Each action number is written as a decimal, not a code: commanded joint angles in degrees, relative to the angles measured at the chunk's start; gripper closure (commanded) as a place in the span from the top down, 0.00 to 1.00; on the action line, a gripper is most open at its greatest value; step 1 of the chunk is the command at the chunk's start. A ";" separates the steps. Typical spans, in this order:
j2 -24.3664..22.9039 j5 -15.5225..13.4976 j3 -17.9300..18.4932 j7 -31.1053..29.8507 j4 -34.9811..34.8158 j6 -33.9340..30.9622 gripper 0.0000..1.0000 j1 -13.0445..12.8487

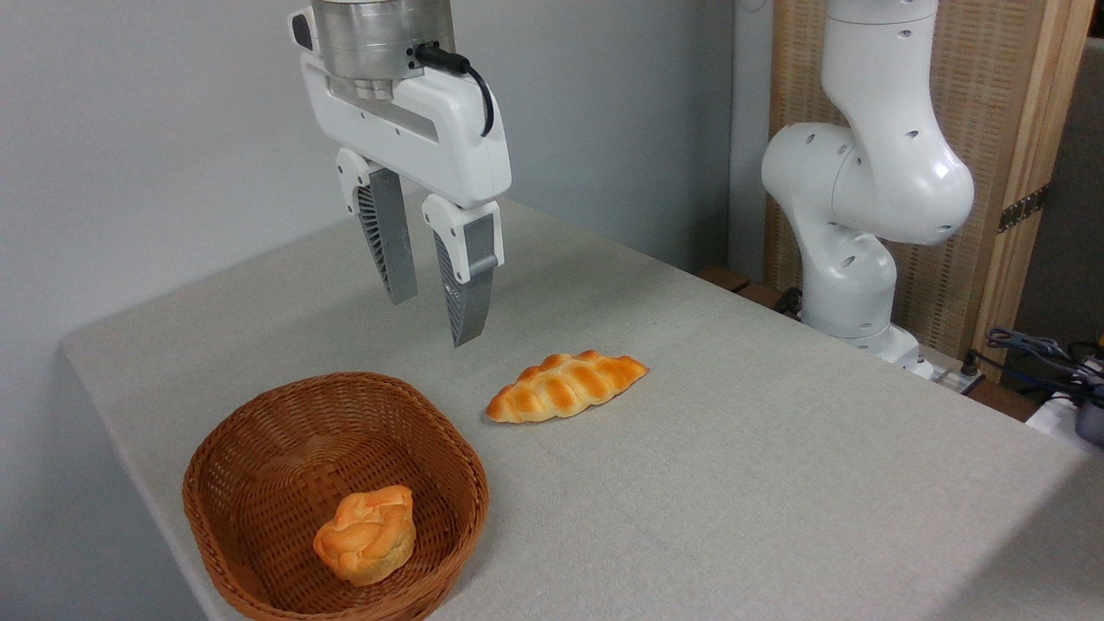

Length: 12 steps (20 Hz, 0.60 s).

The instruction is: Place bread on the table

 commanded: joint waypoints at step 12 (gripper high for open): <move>-0.37 0.39 1.39 -1.46 0.39 -1.91 1.00 -0.63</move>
